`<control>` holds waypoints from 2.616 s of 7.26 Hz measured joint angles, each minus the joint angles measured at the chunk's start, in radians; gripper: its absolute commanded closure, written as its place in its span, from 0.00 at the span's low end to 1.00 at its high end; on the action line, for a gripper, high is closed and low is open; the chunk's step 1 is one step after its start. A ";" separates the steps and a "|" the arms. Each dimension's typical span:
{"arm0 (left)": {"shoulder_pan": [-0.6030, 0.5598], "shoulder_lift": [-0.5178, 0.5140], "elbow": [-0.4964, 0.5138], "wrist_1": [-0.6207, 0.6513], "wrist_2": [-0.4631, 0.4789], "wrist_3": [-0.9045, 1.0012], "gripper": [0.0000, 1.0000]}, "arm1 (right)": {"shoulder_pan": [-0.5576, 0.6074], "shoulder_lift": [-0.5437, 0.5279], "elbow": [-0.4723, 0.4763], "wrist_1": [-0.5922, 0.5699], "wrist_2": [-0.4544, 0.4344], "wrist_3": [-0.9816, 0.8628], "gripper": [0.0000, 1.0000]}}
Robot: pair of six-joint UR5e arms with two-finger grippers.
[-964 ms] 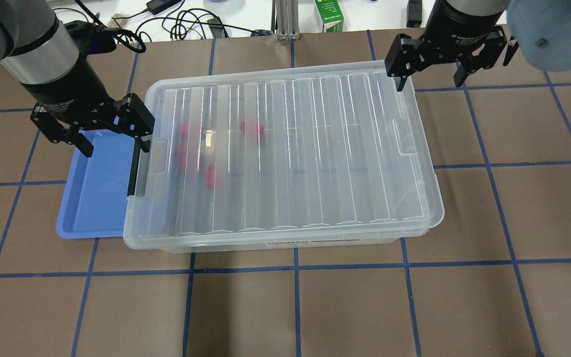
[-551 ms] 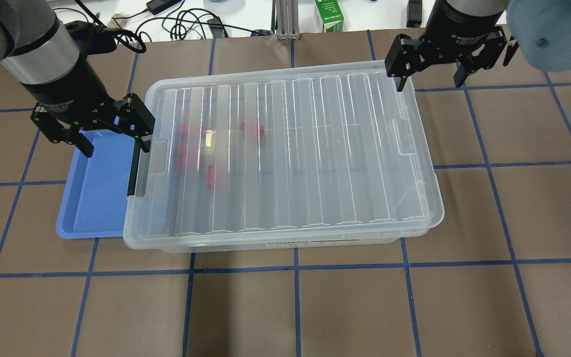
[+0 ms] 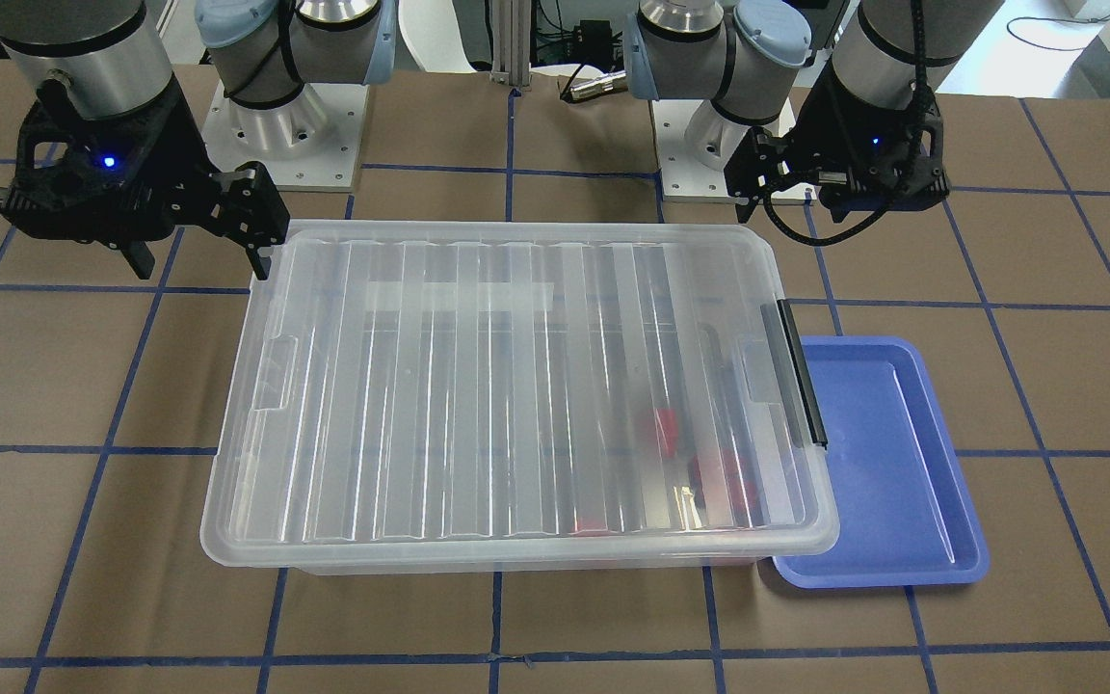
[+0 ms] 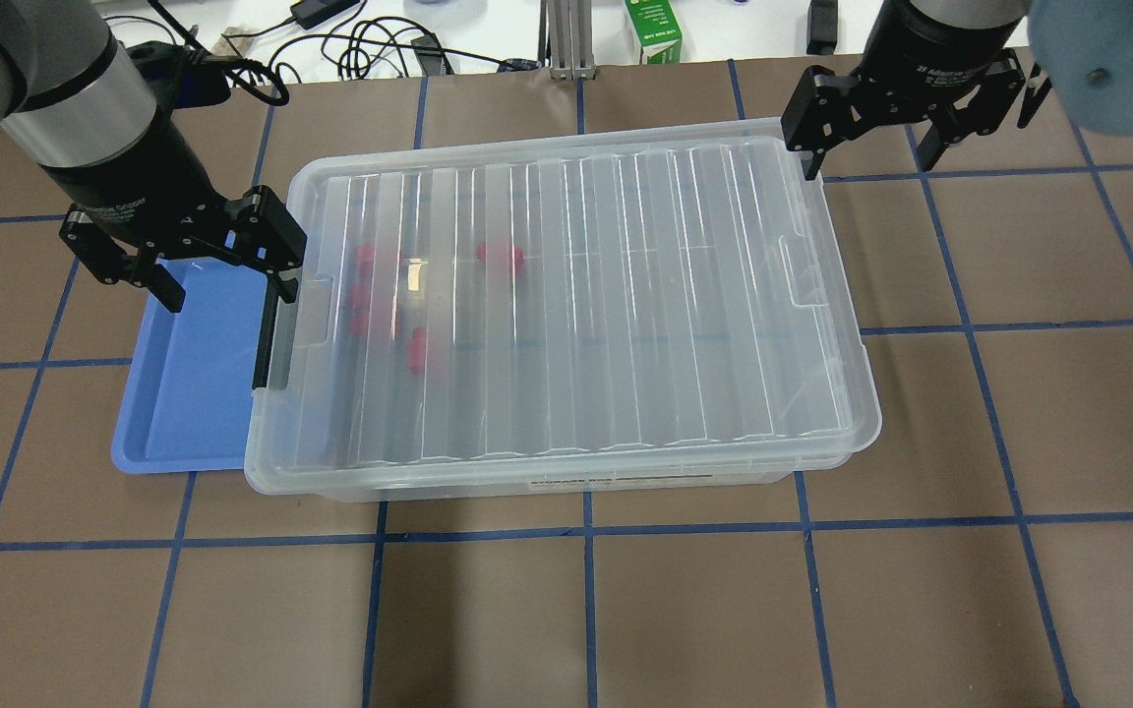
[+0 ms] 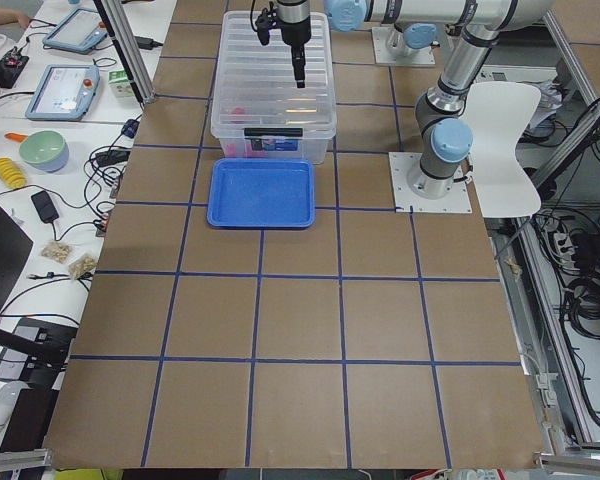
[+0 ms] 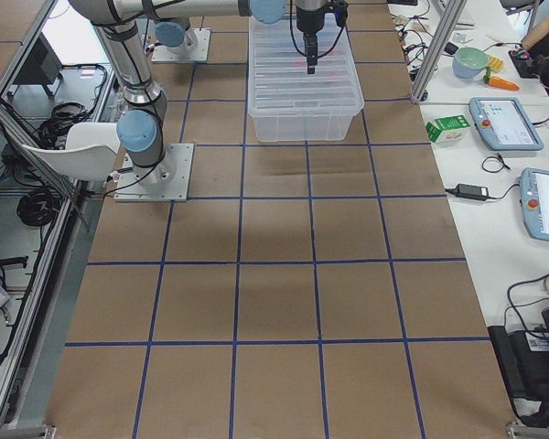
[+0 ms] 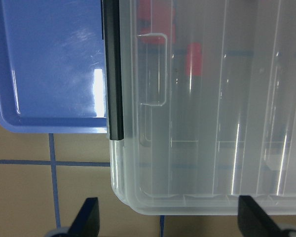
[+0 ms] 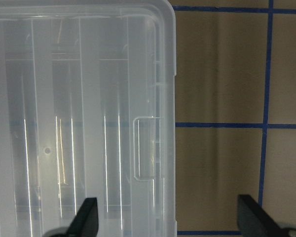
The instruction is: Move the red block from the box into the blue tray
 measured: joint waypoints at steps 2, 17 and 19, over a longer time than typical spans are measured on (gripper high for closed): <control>0.000 0.000 0.000 -0.001 0.000 0.001 0.00 | -0.054 0.001 0.028 -0.003 0.006 -0.058 0.01; 0.000 0.001 -0.005 -0.002 -0.003 0.001 0.00 | -0.134 0.140 0.245 -0.372 0.008 -0.138 0.00; 0.000 -0.001 -0.005 -0.001 -0.005 0.001 0.00 | -0.179 0.140 0.247 -0.369 0.011 -0.183 0.01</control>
